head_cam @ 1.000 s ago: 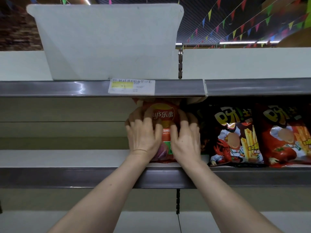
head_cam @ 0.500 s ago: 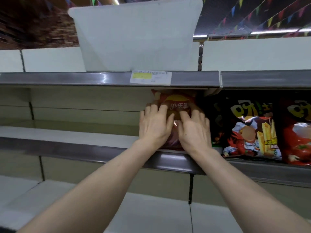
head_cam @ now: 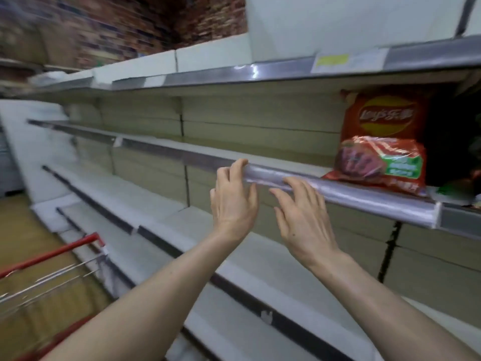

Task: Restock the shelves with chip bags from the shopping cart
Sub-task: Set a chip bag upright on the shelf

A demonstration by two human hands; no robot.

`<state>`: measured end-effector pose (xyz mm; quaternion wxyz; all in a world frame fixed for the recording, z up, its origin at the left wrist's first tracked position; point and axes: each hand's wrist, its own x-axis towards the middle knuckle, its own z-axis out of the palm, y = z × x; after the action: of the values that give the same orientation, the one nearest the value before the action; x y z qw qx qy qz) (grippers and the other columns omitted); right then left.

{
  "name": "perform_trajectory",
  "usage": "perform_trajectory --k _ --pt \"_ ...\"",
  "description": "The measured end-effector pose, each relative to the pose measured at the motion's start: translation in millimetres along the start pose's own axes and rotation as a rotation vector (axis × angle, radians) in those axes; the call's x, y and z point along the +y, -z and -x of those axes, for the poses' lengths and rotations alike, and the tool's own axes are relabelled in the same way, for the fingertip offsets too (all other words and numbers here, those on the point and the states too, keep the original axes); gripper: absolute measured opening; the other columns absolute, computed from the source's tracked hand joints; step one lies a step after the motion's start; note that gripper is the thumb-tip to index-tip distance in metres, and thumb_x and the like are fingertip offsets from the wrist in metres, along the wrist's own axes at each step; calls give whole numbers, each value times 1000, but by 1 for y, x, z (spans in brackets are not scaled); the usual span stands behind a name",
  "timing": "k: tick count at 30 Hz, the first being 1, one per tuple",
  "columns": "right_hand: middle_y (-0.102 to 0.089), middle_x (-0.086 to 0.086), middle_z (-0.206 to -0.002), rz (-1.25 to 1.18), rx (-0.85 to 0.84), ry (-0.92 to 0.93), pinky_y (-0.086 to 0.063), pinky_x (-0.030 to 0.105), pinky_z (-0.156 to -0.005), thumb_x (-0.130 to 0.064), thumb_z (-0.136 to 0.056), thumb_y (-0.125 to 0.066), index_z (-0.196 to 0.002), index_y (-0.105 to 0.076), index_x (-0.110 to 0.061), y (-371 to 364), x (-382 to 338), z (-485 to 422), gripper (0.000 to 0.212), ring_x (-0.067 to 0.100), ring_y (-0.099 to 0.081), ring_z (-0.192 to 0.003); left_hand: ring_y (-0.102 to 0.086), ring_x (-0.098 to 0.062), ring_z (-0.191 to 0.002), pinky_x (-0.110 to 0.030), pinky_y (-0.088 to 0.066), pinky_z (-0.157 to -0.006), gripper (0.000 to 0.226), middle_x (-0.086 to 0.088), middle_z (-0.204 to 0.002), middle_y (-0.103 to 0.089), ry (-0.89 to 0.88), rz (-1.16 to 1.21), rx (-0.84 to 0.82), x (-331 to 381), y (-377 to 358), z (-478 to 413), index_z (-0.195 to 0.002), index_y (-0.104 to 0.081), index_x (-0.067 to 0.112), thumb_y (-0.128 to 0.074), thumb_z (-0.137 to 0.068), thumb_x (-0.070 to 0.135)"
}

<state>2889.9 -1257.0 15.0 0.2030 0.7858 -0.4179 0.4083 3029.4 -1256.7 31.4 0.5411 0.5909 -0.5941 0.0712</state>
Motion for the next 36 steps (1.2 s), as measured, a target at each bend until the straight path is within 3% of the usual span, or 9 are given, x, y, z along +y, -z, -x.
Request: perform_trajectory --k 4,7,10,14,20,24,28,33,36 --pt "-60 21 -120 -156 -159 53 -48 49 -94 -3 -73 -77 -112 -67 -5 -32 -55 30 41 38 -58 -115 -55 -26 -98 -43 -44 -91 44 -2 -120 -42 169 -178 -67 -52 34 44 -136 -41 25 -55 -94 25" --pt "-61 20 -119 -257 -285 97 -49 49 -92 -4 -74 -76 -111 -67 -5 -54 -97 51 38 39 -59 -112 -55 -26 -104 -45 -43 -94 46 -4 -126 -40 328 -268 -98 -89 60 71 -139 -38 27 -53 -95 27" --pt "-56 19 -126 -348 -391 148 -43 46 -99 -7 -83 -68 -119 -63 -8 -71 -137 61 36 37 -53 -119 -54 -28 -110 -44 -42 -97 48 -5 -129 -39 437 -362 -112 -121 87 93 -139 -36 28 -53 -95 27" --pt "-34 10 -149 -409 -574 218 -24 39 -113 -19 -97 -49 -144 -41 -16 -93 -185 66 48 27 -29 -139 -49 -29 -118 -43 -40 -97 49 -7 -133 -38 569 -479 -134 -158 126 122 -139 -35 26 -54 -94 26" --pt "-31 7 -150 -489 -793 278 -26 36 -110 -21 -98 -46 -148 -32 -18 -134 -244 77 52 27 -29 -138 -46 -35 -124 -47 -41 -101 54 -11 -137 -36 891 -556 -155 -230 191 164 -141 -34 26 -57 -92 25" --pt "-34 8 -147 -539 -895 276 -31 39 -110 -22 -98 -47 -148 -32 -17 -170 -276 94 52 29 -34 -134 -53 -34 -115 -48 -47 -97 59 -12 -141 -33 1086 -516 -119 -291 224 194 -143 -31 25 -59 -92 25" --pt "-34 7 -148 -539 -976 271 -33 41 -110 -23 -98 -48 -148 -31 -17 -211 -303 108 53 28 -33 -135 -51 -35 -119 -48 -47 -99 62 -14 -144 -31 1241 -448 -105 -347 235 221 -144 -31 22 -62 -91 24" --pt "-31 4 -150 -535 -1084 239 -31 39 -111 -23 -100 -47 -150 -28 -19 -266 -333 118 54 24 -30 -137 -49 -34 -119 -45 -45 -101 58 -12 -138 -39 1331 -415 -149 -411 231 243 -140 -36 21 -63 -89 24" --pt "-32 6 -149 -519 -1135 212 -32 41 -111 -22 -100 -48 -150 -28 -20 -301 -348 121 54 25 -31 -136 -54 -32 -111 -44 -50 -94 57 -11 -134 -44 1360 -374 -161 -448 223 247 -140 -36 21 -63 -89 24"
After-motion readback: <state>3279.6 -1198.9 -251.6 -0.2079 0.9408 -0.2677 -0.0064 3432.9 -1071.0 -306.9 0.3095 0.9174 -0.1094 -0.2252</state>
